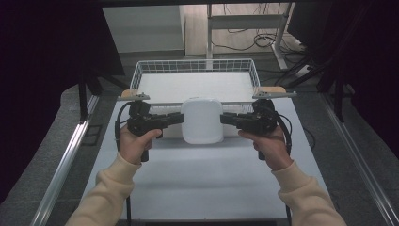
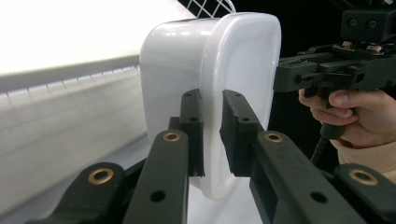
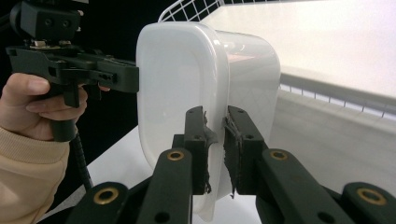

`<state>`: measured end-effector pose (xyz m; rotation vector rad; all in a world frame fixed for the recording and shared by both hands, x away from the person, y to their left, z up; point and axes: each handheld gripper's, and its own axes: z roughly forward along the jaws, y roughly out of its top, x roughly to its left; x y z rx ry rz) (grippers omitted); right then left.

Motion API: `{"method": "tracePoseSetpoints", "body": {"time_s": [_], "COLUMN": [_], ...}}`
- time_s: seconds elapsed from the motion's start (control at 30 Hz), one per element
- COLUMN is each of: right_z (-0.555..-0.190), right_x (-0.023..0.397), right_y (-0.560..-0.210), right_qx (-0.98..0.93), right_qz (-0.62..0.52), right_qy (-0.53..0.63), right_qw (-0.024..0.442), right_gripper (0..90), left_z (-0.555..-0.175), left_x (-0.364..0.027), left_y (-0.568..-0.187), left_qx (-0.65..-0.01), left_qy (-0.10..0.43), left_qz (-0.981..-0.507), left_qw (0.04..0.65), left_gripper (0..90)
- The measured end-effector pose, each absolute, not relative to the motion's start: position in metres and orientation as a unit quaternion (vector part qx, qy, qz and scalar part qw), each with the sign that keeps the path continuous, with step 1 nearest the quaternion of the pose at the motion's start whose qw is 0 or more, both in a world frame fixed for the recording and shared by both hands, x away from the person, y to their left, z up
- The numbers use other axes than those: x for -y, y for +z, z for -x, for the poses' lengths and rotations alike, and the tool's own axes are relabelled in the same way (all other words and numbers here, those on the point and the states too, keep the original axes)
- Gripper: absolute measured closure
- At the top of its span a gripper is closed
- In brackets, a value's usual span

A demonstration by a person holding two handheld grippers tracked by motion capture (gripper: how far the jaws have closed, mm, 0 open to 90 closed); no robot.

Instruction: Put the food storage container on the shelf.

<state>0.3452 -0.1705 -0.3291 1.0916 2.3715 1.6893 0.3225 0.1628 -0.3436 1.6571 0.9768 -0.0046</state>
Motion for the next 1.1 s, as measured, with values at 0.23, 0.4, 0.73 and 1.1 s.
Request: {"method": "tracePoseSetpoints", "body": {"time_s": [0.23,0.4,0.73,1.1], "right_z": [-0.353,-0.358,-0.372,-0.397], "right_x": [0.168,0.166,0.159,0.153], "right_y": [-0.317,-0.306,-0.278,-0.263], "right_qx": [-0.764,-0.765,-0.766,-0.762], "right_qz": [-0.349,-0.346,-0.343,-0.346], "right_qy": [0.542,0.543,0.544,0.546], "right_qw": [0.022,0.026,0.03,0.024], "right_gripper": [79.6,79.6,79.6,79.6], "left_z": [-0.329,-0.334,-0.347,-0.372], "left_x": [-0.164,-0.165,-0.171,-0.177], "left_y": [-0.33,-0.318,-0.29,-0.276], "left_qx": [-0.414,-0.414,-0.412,-0.415], "left_qy": [0.008,0.013,0.024,0.022], "left_qz": [-0.708,-0.71,-0.71,-0.705], "left_qw": [0.572,0.57,0.571,0.574], "left_gripper": [79.9,79.9,79.9,79.9]}}
